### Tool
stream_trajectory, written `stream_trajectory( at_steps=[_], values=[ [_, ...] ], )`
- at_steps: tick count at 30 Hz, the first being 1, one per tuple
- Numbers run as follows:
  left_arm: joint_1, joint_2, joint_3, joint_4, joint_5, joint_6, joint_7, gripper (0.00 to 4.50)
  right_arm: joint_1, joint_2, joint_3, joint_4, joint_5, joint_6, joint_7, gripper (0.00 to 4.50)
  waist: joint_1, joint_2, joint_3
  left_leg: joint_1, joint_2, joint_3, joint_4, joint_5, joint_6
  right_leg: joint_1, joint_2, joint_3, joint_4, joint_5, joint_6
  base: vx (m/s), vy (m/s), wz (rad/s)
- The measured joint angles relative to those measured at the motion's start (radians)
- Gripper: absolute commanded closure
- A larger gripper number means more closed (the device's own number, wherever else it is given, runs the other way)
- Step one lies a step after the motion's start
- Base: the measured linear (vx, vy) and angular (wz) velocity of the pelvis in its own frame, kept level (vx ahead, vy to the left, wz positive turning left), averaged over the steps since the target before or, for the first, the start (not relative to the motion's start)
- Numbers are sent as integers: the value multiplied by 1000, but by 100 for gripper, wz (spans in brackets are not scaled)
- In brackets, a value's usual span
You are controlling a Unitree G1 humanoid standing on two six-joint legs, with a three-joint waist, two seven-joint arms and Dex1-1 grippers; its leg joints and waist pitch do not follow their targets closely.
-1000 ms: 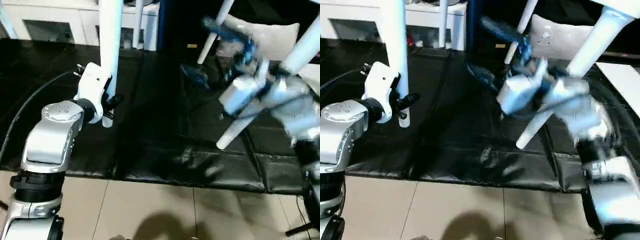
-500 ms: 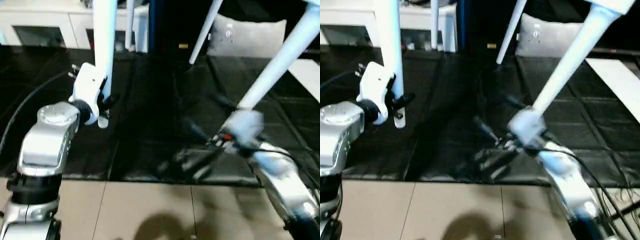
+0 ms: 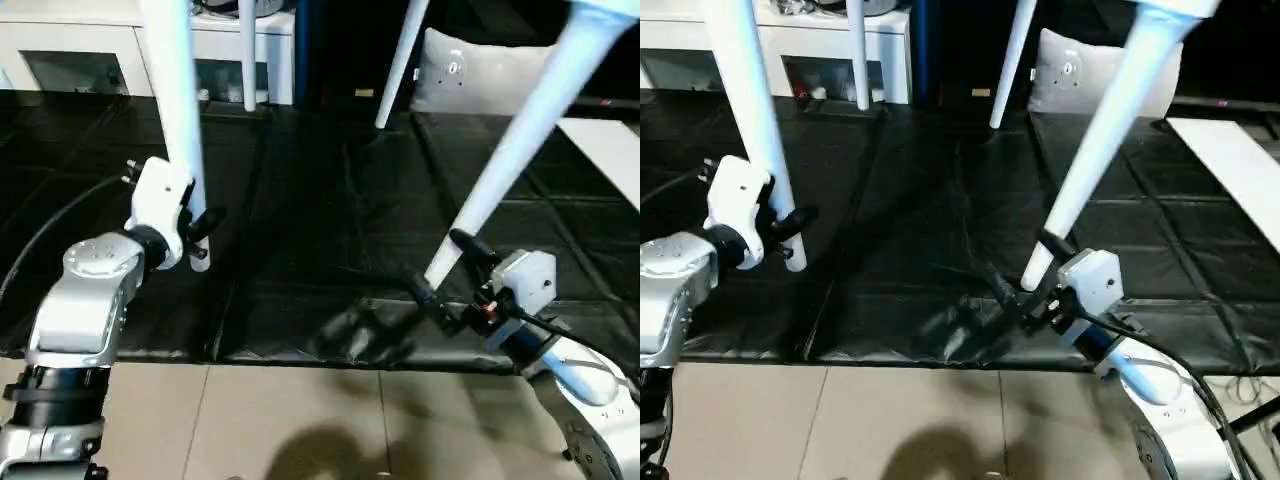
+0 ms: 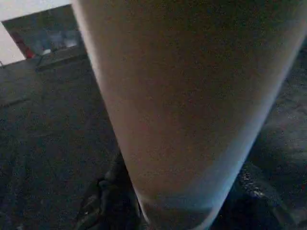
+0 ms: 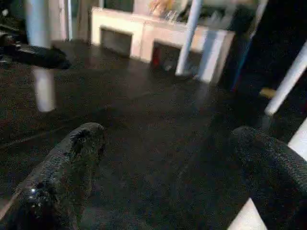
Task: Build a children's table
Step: Flip table
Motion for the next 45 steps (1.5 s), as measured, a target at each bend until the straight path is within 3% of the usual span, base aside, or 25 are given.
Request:
stream_trajectory(
  at_steps=[1, 4, 8, 15, 18, 19, 22, 23, 28, 32, 35, 38, 41, 45],
  values=[
    [-1, 1, 3, 27, -3, -22, -1, 298, 1, 0, 1, -13, 6, 20, 9, 0, 0, -2, 0, 0, 0, 0, 0, 0, 0, 0, 0, 0, -1, 0, 0, 0, 0, 0],
    [-1, 9, 9, 82, -11, -79, -4, 228, 10, 0, 0, -37, 39, 74, 20, 0, 3, -10, -3, -1, 0, 0, 0, 0, 0, 2, 0, 0, -4, 1, 0, 0, 0, 0],
    [10, 51, 1, 111, 31, -153, -10, 190, 26, 1, 1, -52, 65, 108, 13, 0, -1, -12, -4, -1, -2, 1, -3, 0, 0, 3, 0, 2, -8, 4, 3, 0, 0, 0],
    [70, 52, -3, 206, 31, -254, -28, 136, 30, 41, -2, -45, 81, 130, 11, 0, -5, -19, -2, 0, -1, 2, -11, 2, -3, -1, 0, 2, -8, 4, 4, 0, 0, 0],
    [127, 50, 41, 143, -22, -260, -55, 120, 43, 53, -3, -45, 93, 145, 20, 0, -3, -14, 0, 0, -1, 2, -12, 2, -3, -1, 0, 2, -9, 6, 0, 0, 0, 0],
    [152, 43, 65, 103, -48, -257, -61, 95, 45, 52, -5, -45, 97, 146, 20, 0, -4, -12, 1, 0, -1, 2, -12, 2, -3, -1, 0, 2, -10, 7, -1, 0, 0, 0],
    [221, 15, 133, -37, -128, -234, -63, 89, 72, 49, -13, -46, 123, 175, 21, 0, -3, -9, 0, 1, -1, 3, -14, 2, -3, 1, 0, 2, -12, 7, -1, 0, 0, 0],
    [246, 9, 153, -91, -152, -216, -59, 68, 81, 42, -15, -46, 130, 192, 21, 0, -2, -9, 0, 1, -1, 3, -14, 2, -3, 0, 0, 2, -12, 7, -1, 0, 0, 0],
    [416, -69, 240, -389, -275, -63, 30, 68, 103, 36, -36, -74, 154, 221, 38, 0, -5, -9, 0, 6, -1, 3, -14, 2, -4, 4, 0, 3, -12, 5, 2, 0, 0, 0],
    [547, -130, 203, -531, -306, -5, 73, 68, 101, 55, -41, -96, 157, 239, 22, 0, -1, -12, 1, 11, -1, 3, -15, 2, -4, 8, 1, 3, -12, 2, 7, 0, 0, 0],
    [626, -201, 123, -634, -318, 30, 118, 68, 101, 65, -41, -108, 158, 257, -3, 0, 6, -17, 5, 16, -2, 2, -15, 2, -4, 15, 0, 3, -15, 0, 10, 0, 0, 0],
    [644, -266, 36, -672, -298, 36, 172, 68, 99, 72, -39, -130, 158, 272, -13, 0, 9, -31, 7, 17, -2, 1, -15, 2, -4, 16, 0, 2, -16, -1, 11, 0, 0, 0],
    [648, -279, 6, -681, -289, 41, 197, 68, 88, 81, -38, -135, 155, 285, -20, 0, 3, -40, 5, 16, -2, -1, -15, 2, -4, 17, 1, 1, -20, -1, 12, 0, 0, 0],
    [648, -273, -1, -707, -283, 73, 208, 68, 79, 89, -26, -135, 152, 301, -26, 0, -11, -38, 5, 13, -2, -2, -15, 2, -4, 18, 2, 0, -31, 0, 13, 0, 0, 0]
  ],
)
